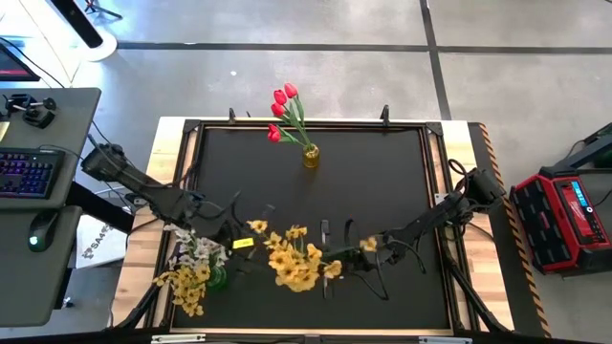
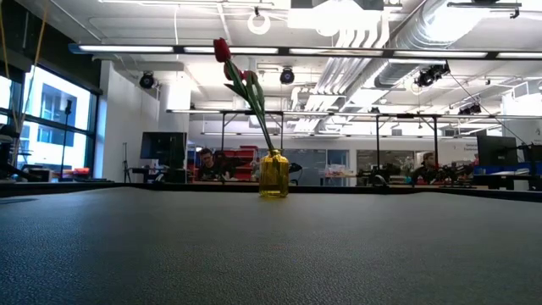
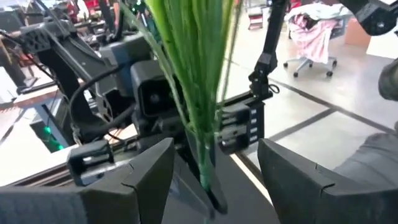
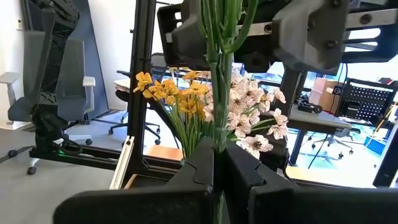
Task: Sort flowers into vase by color
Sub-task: Put the yellow flowers into the green vase
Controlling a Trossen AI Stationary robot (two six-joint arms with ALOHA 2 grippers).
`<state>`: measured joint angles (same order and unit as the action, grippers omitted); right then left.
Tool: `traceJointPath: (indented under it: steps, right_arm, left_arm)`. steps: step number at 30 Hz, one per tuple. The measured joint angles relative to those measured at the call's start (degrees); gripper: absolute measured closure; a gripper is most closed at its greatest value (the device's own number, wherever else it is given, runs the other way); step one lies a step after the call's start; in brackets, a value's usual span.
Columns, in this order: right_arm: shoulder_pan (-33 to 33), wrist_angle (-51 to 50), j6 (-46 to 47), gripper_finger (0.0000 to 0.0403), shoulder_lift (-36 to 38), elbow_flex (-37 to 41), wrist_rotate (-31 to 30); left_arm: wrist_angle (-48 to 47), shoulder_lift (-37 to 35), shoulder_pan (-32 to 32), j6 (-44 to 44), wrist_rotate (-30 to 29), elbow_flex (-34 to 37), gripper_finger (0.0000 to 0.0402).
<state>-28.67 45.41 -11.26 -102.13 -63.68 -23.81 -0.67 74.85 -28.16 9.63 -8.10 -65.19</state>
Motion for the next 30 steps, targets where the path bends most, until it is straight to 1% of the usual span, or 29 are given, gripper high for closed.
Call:
traceJointPath:
  steps: [3,8,12,14,18,20,24,30]
  right_arm:
    - [0.00,0.17,0.26,0.0403,0.00,0.00,0.33]
    - [0.00,0.70,0.12,0.0403,0.00,0.00,0.35]
    - [0.00,0.66,0.18,0.0403,0.00,0.00,0.37]
    - [0.00,0.53,0.26,0.0403,0.00,0.00,0.38]
    - [0.00,0.28,0.27,0.0403,0.00,0.00,0.42]
    - [0.00,0.31,0.27,0.0403,0.00,0.00,0.44]
    - [0.00,0.28,0.27,0.0403,0.00,0.00,0.44]
    - [0.00,0.27,0.27,0.0403,0.00,0.00,0.43]
  left_arm:
    - [-0.80,-0.06,-0.38,-0.62,0.62,0.00,0.0181]
    - [0.28,4.18,1.20,-0.81,1.33,0.12,0.0181]
    - [5.69,6.24,2.01,3.85,1.33,0.15,0.0181]
    - [8.13,6.76,2.01,5.66,2.57,0.15,0.0181]
    - [12.11,6.95,2.01,6.58,5.83,0.13,0.0181]
    - [13.98,6.90,2.01,6.56,6.40,0.11,0.0183]
    - [15.06,6.90,2.23,6.18,6.52,0.11,0.0196]
    - [13.96,6.90,2.71,4.31,6.58,0.11,0.0223]
